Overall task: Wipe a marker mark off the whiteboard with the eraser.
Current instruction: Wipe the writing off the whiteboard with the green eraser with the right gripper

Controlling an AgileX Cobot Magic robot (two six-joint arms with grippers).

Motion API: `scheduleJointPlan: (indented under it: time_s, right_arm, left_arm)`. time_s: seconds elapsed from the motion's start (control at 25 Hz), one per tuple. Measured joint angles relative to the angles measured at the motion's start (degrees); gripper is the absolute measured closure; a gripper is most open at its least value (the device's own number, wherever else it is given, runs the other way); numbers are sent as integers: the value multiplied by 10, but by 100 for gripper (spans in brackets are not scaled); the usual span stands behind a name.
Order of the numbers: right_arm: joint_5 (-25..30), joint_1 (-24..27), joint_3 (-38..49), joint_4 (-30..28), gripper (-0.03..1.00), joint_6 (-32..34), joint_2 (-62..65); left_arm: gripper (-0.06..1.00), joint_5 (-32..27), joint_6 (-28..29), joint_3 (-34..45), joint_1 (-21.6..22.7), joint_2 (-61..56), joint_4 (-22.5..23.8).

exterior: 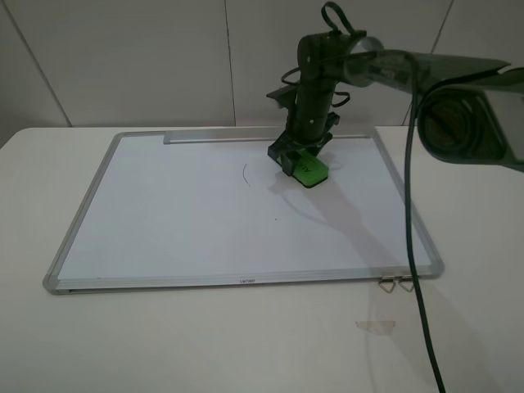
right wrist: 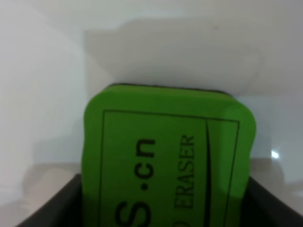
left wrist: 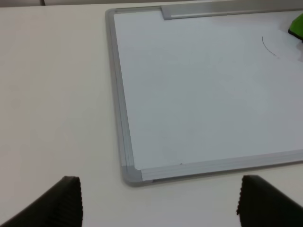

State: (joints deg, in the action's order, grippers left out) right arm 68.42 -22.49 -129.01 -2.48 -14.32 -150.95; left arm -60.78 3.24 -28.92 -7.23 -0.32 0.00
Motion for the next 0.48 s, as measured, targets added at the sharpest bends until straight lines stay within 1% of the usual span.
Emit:
scheduleJointPlan:
  time_s: [0.12,0.28,0.36,0.48]
  right_arm:
    - [0,6,0,14,37,0,0]
    - [-1,-7,-1,19,37,-2,-1]
    - [-7,-34,-1,21,37,-2,-1]
    - [-23,-89,-1,25,37,-4,-2]
  left_arm:
    - [26,0,0,0,0,0,0]
    - [26,0,0,0,0,0,0]
    - [26,0,0,0,0,0,0]
    - [26,0,0,0,0,0,0]
